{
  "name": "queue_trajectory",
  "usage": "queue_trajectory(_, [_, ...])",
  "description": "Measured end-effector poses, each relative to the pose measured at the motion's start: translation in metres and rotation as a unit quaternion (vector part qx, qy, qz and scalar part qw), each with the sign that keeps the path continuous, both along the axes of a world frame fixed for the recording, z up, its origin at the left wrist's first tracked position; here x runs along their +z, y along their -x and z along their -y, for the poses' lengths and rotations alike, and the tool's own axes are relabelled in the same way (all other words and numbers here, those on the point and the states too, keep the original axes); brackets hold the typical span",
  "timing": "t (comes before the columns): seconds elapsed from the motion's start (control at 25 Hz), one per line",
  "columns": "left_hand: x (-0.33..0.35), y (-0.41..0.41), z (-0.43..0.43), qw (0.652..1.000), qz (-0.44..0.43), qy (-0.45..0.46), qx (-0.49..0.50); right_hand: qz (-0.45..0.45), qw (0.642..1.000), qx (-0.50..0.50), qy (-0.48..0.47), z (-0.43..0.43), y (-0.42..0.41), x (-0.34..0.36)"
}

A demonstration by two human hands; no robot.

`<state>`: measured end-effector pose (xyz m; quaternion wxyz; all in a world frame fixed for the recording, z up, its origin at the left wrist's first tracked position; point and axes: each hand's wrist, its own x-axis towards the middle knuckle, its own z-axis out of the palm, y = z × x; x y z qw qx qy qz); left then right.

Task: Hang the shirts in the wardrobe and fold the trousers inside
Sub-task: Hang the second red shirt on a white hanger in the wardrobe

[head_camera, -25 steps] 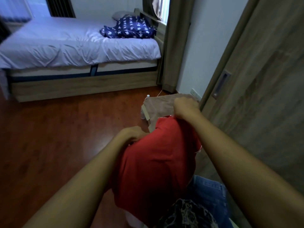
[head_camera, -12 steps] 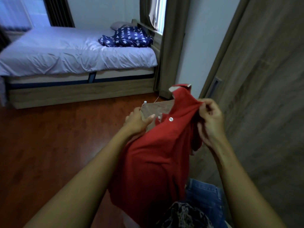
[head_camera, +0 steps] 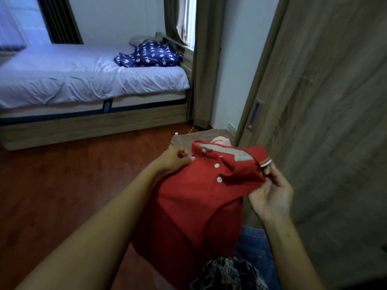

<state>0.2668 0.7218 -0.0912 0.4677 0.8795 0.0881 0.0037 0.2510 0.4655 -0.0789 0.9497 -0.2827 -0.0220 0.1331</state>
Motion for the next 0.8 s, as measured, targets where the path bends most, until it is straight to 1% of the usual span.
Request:
queue_trajectory(0.04, [-0.002,-0.002,0.000,0.999,0.033,-0.016,0.007,-0.046,0.998,-0.020,0.049,-0.001,-0.004,0.000])
queue_trajectory(0.08, [-0.001,-0.001,0.002,0.998,0.050,-0.040,0.006,-0.083,0.989,-0.030,0.121,-0.002,-0.006,0.000])
queue_trajectory(0.16, [0.002,0.001,0.009,0.994,0.090,-0.060,0.009,-0.114,0.962,-0.004,0.247,-0.003,-0.013,-0.001])
queue_trajectory(0.24, [0.009,0.004,0.014,0.988,0.146,-0.021,0.035,-0.101,0.937,0.068,0.329,-0.007,-0.012,0.002])
queue_trajectory(0.28, [0.014,0.005,0.015,0.983,0.175,0.005,0.049,-0.095,0.924,0.085,0.360,-0.008,-0.012,0.001])
queue_trajectory(0.36, [0.022,0.007,0.017,0.969,0.223,0.074,0.071,-0.075,0.898,0.081,0.426,-0.012,-0.015,-0.006])
queue_trajectory(0.44, [0.031,0.007,0.016,0.955,0.233,0.153,0.104,-0.044,0.863,0.068,0.499,-0.017,-0.015,-0.014])
queue_trajectory(0.48, [0.036,0.009,0.015,0.958,0.205,0.152,0.134,-0.031,0.851,0.065,0.519,-0.019,-0.015,-0.019])
queue_trajectory(0.52, [0.040,0.011,0.014,0.971,0.137,0.108,0.161,-0.026,0.846,0.056,0.530,-0.019,-0.014,-0.024])
queue_trajectory(0.56, [0.043,0.013,0.012,0.986,0.047,0.035,0.158,-0.024,0.846,0.046,0.530,-0.019,-0.014,-0.031])
queue_trajectory(0.6, [0.044,0.016,0.014,0.990,-0.037,-0.050,0.130,-0.018,0.849,0.041,0.526,-0.019,-0.011,-0.034])
queue_trajectory(0.64, [0.046,0.020,0.018,0.983,-0.099,-0.121,0.094,-0.009,0.853,0.040,0.520,-0.018,-0.008,-0.038])
queue_trajectory(0.68, [0.048,0.024,0.025,0.971,-0.142,-0.180,0.072,0.002,0.862,0.039,0.506,-0.017,-0.003,-0.040])
queue_trajectory(0.72, [0.049,0.026,0.031,0.957,-0.171,-0.225,0.065,0.017,0.876,0.030,0.482,-0.017,0.001,-0.041])
queue_trajectory(0.8, [0.052,0.028,0.043,0.927,-0.201,-0.311,0.060,0.033,0.916,-0.001,0.400,-0.012,0.006,-0.040])
